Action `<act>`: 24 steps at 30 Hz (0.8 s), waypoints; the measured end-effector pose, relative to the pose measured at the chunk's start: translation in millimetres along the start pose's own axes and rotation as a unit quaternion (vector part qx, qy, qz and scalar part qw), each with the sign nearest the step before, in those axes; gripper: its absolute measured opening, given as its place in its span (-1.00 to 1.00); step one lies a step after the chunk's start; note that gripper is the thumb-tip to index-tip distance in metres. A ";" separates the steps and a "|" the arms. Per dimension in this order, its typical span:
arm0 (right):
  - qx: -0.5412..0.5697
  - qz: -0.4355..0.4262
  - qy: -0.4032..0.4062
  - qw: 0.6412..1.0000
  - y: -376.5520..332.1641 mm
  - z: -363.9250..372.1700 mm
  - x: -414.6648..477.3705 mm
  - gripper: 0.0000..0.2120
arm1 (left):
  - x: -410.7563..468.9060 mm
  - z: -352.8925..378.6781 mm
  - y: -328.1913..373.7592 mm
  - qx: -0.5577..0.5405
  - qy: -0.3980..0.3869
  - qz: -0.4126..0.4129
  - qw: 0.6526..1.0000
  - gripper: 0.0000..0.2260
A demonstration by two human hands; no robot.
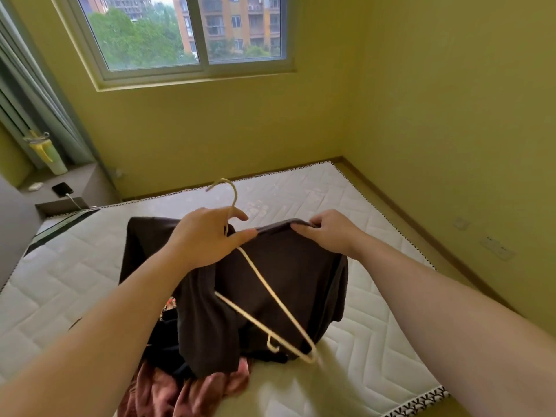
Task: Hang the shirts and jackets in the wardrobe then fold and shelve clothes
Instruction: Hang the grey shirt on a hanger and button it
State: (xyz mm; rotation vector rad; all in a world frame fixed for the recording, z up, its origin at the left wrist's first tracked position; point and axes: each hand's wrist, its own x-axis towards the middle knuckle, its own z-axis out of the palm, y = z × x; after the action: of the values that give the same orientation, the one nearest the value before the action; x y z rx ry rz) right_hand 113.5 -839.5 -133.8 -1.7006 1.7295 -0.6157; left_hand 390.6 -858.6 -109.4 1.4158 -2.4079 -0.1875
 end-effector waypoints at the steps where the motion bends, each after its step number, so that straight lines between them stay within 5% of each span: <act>1: 0.026 -0.007 -0.003 1.000 -6.1 0.8 -0.6 -0.44 | 0.7 1.9 5.5 0.015 -0.007 0.011 1.000 -0.39; 4: 0.099 -0.041 -0.032 0.994 -25.3 2.3 -1.5 -0.49 | 2.8 9.2 23.9 -0.008 -0.017 0.027 0.999 -0.30; 8: 0.074 -0.078 -0.034 0.994 -33.2 5.1 -1.3 -0.67 | 10.2 18.2 36.4 -0.089 -0.013 -0.029 0.996 -0.78; 10: 0.006 -0.092 -0.021 0.996 -26.0 3.2 -1.5 -0.82 | 14.1 18.3 37.8 -0.101 0.000 -0.058 0.993 -0.82; 12: -0.022 -0.073 -0.024 0.997 -14.2 0.3 -3.7 -0.92 | 16.3 18.4 36.1 -0.101 0.008 -0.067 0.993 -0.81; 18: -0.046 0.005 0.024 0.999 17.7 2.0 -11.3 -0.71 | 20.4 17.6 40.7 -0.068 -0.014 -0.062 0.996 -0.83; 24: -0.166 0.108 0.119 0.973 58.1 0.2 -22.7 -0.81 | 27.0 7.6 40.3 -0.136 0.026 -0.078 0.987 -0.80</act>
State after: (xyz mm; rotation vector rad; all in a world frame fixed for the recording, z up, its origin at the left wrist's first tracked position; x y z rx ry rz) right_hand 72.3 -813.6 -172.9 -1.6733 2.2581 -0.4639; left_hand 342.7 -862.5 -99.2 1.4580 -2.1334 -0.4911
